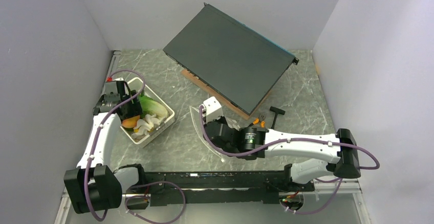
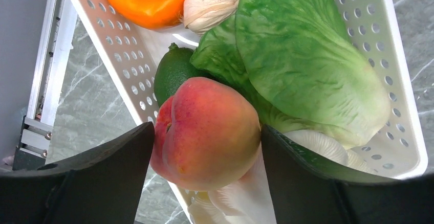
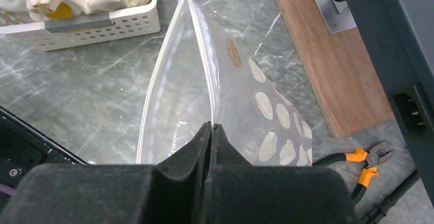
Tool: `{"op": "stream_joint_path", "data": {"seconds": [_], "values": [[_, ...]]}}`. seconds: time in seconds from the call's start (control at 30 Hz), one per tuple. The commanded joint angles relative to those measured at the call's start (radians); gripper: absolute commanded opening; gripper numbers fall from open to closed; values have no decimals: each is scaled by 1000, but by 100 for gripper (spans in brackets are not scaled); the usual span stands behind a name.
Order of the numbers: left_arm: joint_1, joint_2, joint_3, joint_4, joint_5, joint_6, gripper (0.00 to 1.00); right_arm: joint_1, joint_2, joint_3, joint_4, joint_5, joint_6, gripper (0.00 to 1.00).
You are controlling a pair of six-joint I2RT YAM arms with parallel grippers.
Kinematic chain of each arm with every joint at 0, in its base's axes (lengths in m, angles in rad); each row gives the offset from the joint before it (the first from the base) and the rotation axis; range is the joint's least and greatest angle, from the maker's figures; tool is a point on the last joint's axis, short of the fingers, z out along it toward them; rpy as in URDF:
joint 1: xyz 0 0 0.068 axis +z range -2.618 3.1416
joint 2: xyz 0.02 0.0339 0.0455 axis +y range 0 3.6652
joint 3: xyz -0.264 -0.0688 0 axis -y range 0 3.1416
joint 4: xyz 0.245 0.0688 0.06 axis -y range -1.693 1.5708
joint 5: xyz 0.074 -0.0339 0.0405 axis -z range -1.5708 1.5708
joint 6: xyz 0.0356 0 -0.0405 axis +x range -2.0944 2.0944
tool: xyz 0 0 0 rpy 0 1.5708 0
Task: Place the food in the zip-top bag and seal the zipper
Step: Pick up the fake fruit from the bin.
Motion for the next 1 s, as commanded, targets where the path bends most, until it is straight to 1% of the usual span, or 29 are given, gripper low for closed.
{"op": "stream_joint_path", "data": {"seconds": [0.0,0.1,0.23,0.3,0.43,0.5,0.57,0.63,0.83,0.93,0.97], "values": [[5,-18,4,0,22,8,73,-2,31,57,-7,3,3,0],[5,-18,4,1,31,9,58,-3,51,85,-39,22,28,0],[5,0,15,-8,47,14,41,-3,34,69,-11,19,45,0],[5,-6,15,-3,58,18,36,-2,30,66,-5,14,50,0],[5,-18,13,-1,51,20,23,-2,18,55,-7,16,49,0],[5,-22,14,-1,50,22,18,-3,9,42,0,14,39,0],[5,-33,16,2,46,24,7,-2,5,48,-7,12,32,0],[5,-55,18,13,39,23,0,-2,3,51,-13,19,31,0],[4,-172,44,54,58,11,0,-2,10,65,-19,28,37,0],[5,-223,104,-7,55,-37,0,-2,13,74,-35,29,42,0],[5,-242,121,-27,80,-55,0,-2,14,75,-38,29,44,0]]}}
